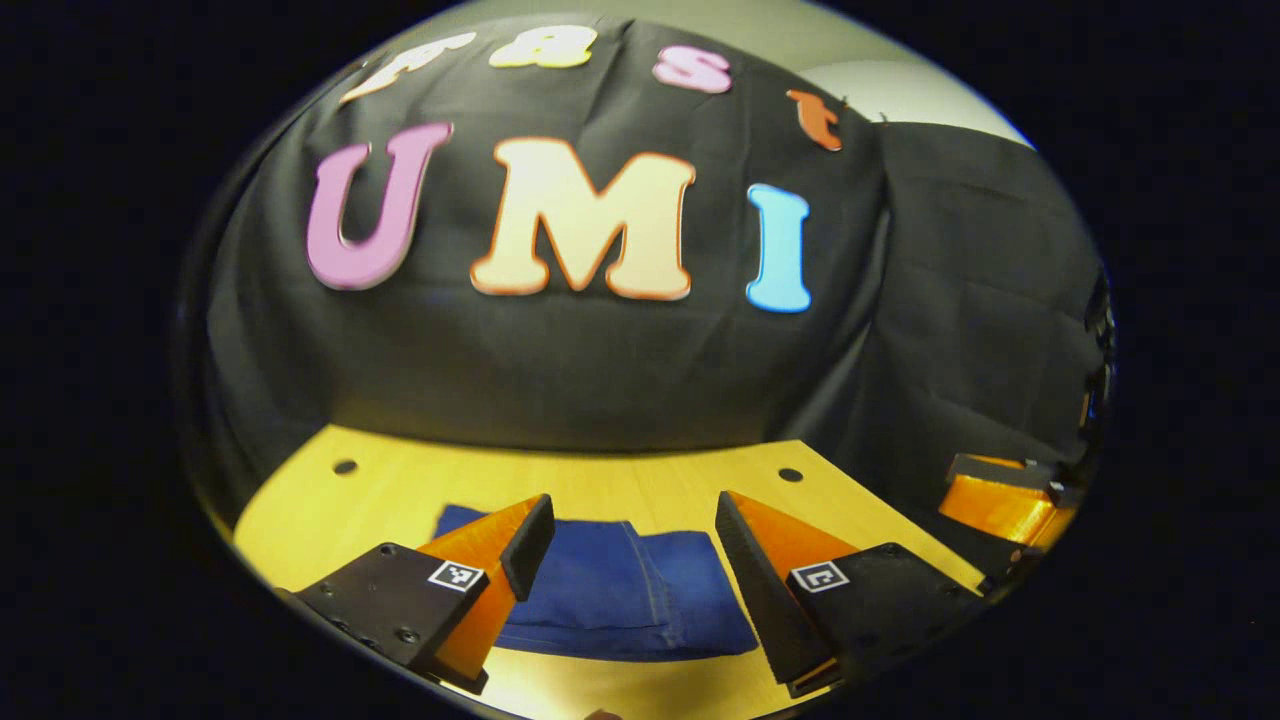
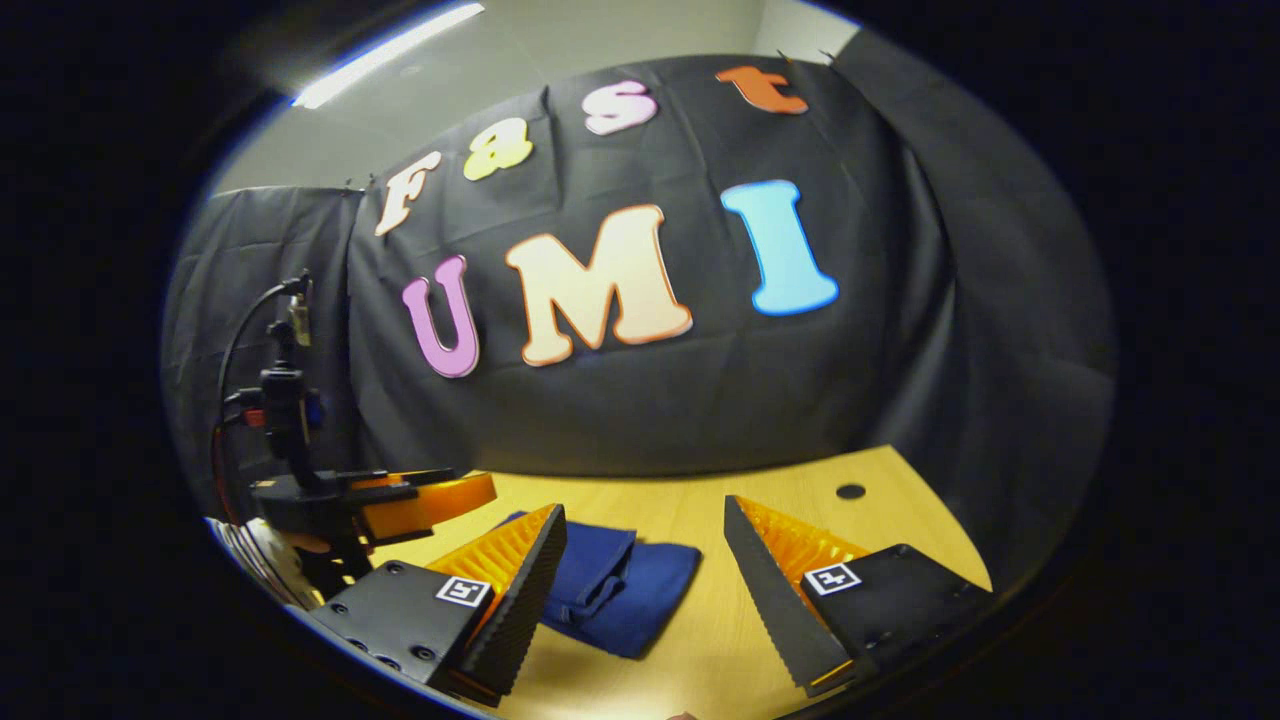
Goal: Grasp the waist and the cuffs of the jeans and fold them to make the two legs overlap; first hold the waist and fold one-third of the jeans toward the cuffs, then hold the cuffs and fold the remaining one-third in the same direction to finish folding.
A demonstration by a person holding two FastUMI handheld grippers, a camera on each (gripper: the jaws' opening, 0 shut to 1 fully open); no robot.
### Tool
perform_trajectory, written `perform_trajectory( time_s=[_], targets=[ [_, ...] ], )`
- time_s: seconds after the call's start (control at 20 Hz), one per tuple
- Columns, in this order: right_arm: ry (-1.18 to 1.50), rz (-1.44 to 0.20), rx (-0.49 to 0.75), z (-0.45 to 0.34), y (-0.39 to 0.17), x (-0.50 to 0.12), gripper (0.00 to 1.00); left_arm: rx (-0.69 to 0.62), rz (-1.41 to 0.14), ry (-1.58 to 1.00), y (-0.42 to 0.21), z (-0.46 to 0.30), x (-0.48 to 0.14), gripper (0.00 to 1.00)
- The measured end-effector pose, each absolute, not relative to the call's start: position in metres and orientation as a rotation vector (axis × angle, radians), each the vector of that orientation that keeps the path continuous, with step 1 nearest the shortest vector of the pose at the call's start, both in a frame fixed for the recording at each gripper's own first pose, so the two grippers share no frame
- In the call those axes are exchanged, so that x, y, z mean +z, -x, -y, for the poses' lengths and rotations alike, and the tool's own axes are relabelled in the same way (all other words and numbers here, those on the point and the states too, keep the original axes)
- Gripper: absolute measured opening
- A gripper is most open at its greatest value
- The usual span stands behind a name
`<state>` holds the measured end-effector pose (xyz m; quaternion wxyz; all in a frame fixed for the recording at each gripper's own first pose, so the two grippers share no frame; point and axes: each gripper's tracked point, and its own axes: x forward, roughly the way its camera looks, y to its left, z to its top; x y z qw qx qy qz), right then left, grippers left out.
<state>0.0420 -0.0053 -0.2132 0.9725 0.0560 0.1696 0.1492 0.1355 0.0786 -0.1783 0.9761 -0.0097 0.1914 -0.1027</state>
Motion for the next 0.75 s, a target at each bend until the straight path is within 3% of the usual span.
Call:
perform_trajectory(
  time_s=[0.25, 0.3, 0.35, 0.6, 0.7, 0.75],
  targets=[
    [-0.046, -0.171, 0.348, -0.062, -0.014, -0.146, 0.97, -0.18, -0.3, 0.023, -0.086, -0.121, -0.124, 0.95],
    [-0.055, -0.159, 0.349, -0.073, -0.006, -0.138, 0.94, -0.172, -0.284, 0.026, -0.079, -0.131, -0.114, 0.95],
    [-0.071, -0.152, 0.349, -0.083, 0.002, -0.132, 0.98, -0.157, -0.273, 0.019, -0.073, -0.143, -0.107, 0.95],
    [-0.083, -0.124, 0.376, -0.123, 0.037, -0.112, 0.98, -0.121, -0.224, -0.025, -0.037, -0.185, -0.077, 0.94],
    [-0.08, -0.126, 0.389, -0.135, 0.046, -0.111, 0.94, -0.113, -0.223, -0.019, -0.029, -0.192, -0.076, 0.94],
    [-0.082, -0.127, 0.395, -0.139, 0.048, -0.111, 0.98, -0.11, -0.224, -0.014, -0.024, -0.195, -0.076, 0.94]
  ],
)
